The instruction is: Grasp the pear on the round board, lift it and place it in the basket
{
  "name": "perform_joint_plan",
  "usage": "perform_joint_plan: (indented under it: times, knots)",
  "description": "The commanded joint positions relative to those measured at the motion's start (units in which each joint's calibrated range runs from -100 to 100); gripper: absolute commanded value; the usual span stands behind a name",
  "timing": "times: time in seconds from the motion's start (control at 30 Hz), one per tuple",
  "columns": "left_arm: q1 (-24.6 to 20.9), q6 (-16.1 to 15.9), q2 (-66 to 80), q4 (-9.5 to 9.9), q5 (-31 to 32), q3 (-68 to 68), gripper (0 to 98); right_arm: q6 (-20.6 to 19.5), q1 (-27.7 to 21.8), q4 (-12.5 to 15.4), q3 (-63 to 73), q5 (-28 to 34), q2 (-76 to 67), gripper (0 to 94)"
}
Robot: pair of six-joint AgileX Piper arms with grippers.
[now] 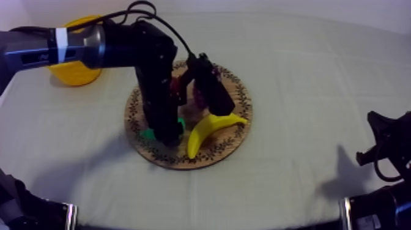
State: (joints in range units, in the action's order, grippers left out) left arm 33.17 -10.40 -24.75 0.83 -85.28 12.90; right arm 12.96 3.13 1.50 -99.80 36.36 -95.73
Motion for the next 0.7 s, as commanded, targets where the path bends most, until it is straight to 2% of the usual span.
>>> perform_joint_plan:
  times: [0.0,0.37,0.67]
  knots:
    - [-0.07,0.02,1.60,0.11,-0.98,-0.60,51.8,0.01,0.01,-0.01,0.02,0.02,-0.03,0.4]
    - [-0.26,-0.24,9.95,1.24,-8.77,-7.30,52.2,0.01,0.01,-0.01,0.02,0.02,-0.03,0.4]
    - [-0.29,0.19,13.22,1.60,-12.19,-11.09,52.5,0.01,0.01,-0.01,0.02,0.02,-0.03,0.4]
